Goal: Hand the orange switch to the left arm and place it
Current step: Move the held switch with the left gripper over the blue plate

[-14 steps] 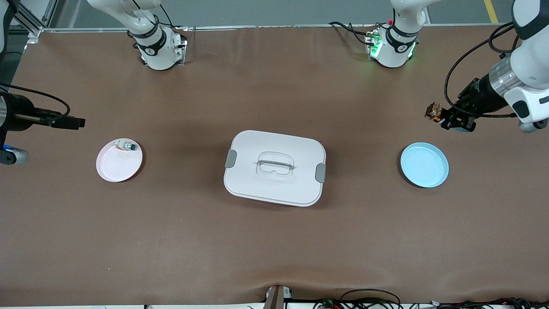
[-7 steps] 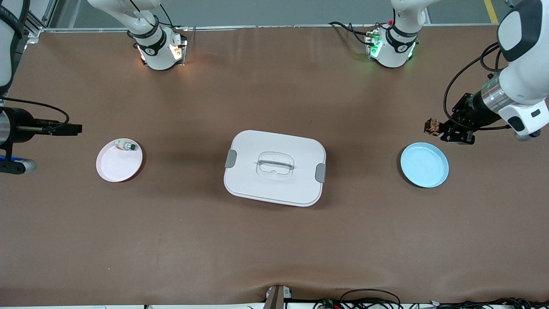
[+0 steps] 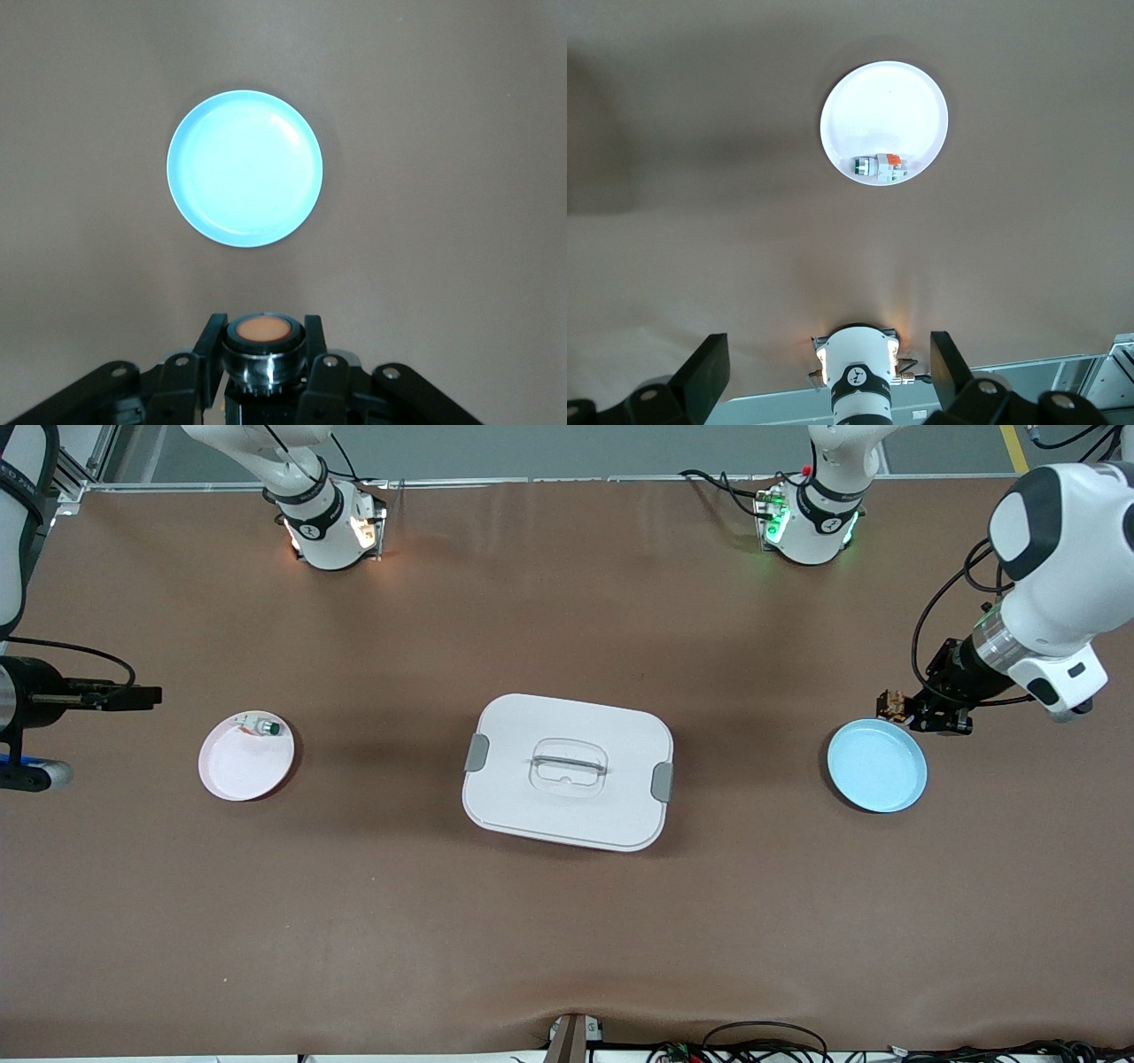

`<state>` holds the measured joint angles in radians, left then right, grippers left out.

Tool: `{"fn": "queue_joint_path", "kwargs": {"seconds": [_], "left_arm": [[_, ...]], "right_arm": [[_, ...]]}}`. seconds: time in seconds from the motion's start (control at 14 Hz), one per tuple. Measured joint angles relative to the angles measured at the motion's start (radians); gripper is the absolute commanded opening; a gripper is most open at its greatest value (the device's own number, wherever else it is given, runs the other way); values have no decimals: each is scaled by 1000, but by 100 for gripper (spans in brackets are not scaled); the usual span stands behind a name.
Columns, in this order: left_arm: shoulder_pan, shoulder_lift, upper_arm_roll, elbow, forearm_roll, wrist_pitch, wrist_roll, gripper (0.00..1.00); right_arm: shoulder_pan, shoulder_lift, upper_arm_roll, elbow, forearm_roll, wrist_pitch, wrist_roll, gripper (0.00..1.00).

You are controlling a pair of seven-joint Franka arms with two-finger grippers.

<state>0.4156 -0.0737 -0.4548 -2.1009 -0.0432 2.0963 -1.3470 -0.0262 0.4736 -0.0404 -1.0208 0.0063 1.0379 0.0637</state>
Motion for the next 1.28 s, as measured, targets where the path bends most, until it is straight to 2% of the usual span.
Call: {"fn": "queue_joint_path", "kwargs": {"seconds": [0.43,0.86,1.0,1.14,1.28], "left_arm": [[47,-1,0,-136,6,182,10,0],[82,36,0,-164,52,216,16,0],[90,70,0,-166,69,237,16,0],[100,106,0,-167,77,265,16,0],[103,145,0,-167,98,290,17,0]], "right_arm": [[-1,-5,0,4,-2,22,13,100],[-13,-25,0,-9,-2,55,28,100],[-13,-66,0,-92,-1,150,28,100],[-13,-147,0,-237,0,267,28,100],[-13,-219,1,-345,0,316,29,100]]}}
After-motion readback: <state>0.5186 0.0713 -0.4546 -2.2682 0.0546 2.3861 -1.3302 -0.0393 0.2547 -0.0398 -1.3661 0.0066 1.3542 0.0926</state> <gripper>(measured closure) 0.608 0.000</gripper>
